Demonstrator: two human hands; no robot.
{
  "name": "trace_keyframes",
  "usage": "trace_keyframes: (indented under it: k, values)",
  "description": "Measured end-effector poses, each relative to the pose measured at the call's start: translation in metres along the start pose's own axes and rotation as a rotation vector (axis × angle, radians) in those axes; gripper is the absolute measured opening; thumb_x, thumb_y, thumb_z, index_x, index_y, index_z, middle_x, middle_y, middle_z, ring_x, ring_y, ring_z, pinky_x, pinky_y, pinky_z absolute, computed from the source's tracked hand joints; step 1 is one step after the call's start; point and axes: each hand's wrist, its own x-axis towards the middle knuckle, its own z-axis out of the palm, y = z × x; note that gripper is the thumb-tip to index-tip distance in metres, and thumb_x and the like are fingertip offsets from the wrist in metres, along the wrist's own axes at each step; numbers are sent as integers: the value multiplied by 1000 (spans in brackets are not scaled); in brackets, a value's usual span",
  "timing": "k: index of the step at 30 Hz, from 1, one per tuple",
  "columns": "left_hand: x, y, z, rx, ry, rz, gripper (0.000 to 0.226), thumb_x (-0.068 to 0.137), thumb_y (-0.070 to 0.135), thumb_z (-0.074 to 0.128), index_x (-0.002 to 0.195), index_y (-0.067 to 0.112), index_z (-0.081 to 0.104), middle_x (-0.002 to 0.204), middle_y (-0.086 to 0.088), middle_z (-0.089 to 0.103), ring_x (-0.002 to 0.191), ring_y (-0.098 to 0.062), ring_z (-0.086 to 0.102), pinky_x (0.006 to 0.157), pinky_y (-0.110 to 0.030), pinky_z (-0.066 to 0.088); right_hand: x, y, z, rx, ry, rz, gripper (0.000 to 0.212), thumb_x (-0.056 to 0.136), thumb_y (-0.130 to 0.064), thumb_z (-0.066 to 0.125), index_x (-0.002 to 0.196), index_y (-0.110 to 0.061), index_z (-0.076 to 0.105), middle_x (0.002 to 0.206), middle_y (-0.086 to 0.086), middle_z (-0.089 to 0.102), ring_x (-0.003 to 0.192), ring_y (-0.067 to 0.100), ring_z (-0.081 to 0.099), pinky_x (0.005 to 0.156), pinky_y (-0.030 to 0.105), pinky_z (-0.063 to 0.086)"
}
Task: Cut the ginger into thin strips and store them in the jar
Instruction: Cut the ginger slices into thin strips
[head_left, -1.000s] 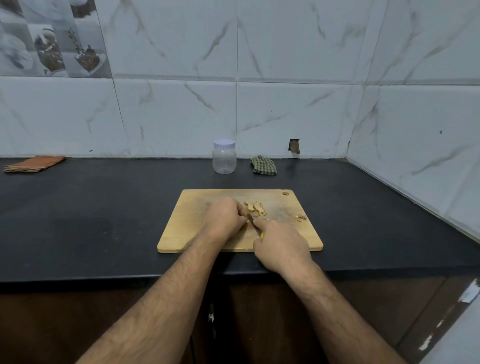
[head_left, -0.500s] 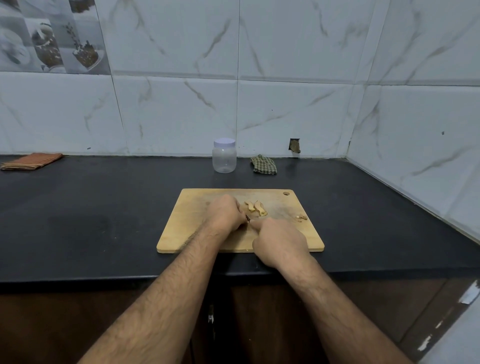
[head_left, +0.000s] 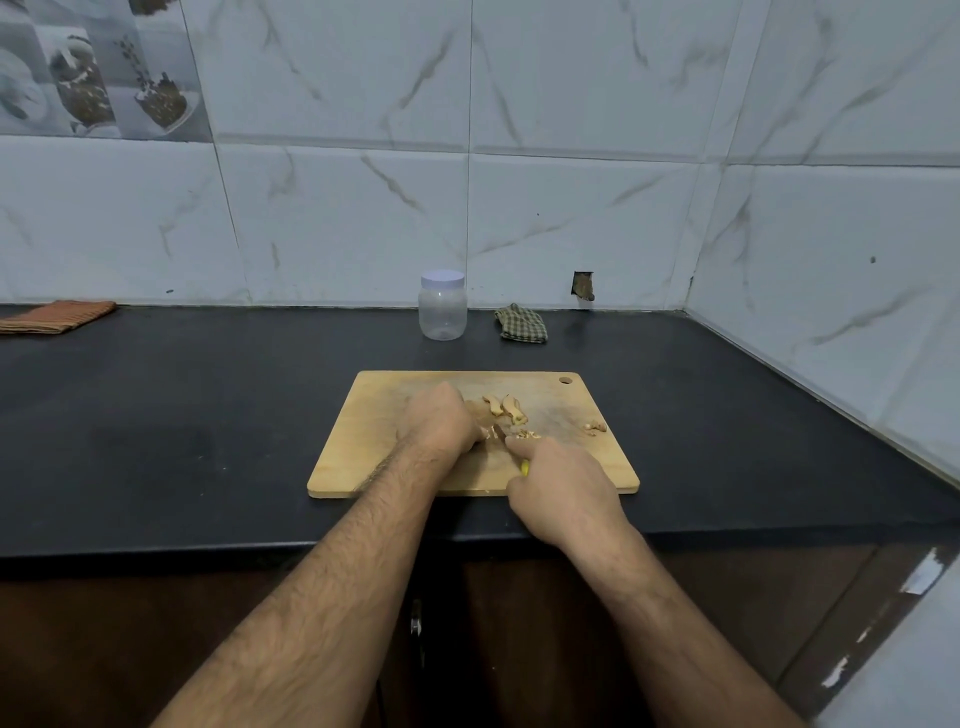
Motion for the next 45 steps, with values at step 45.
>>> trace_keyframes:
  k: [45]
  values:
    - [-10, -17, -5, -204, -61, -42, 34, 72, 42, 78, 86, 13, 67, 96, -8, 71, 95, -26, 67, 72, -33, 51, -7, -5, 5, -51, -4, 7, 58, 92, -19, 51, 147, -35, 43, 137, -3, 57, 121, 20, 54, 90, 32, 49]
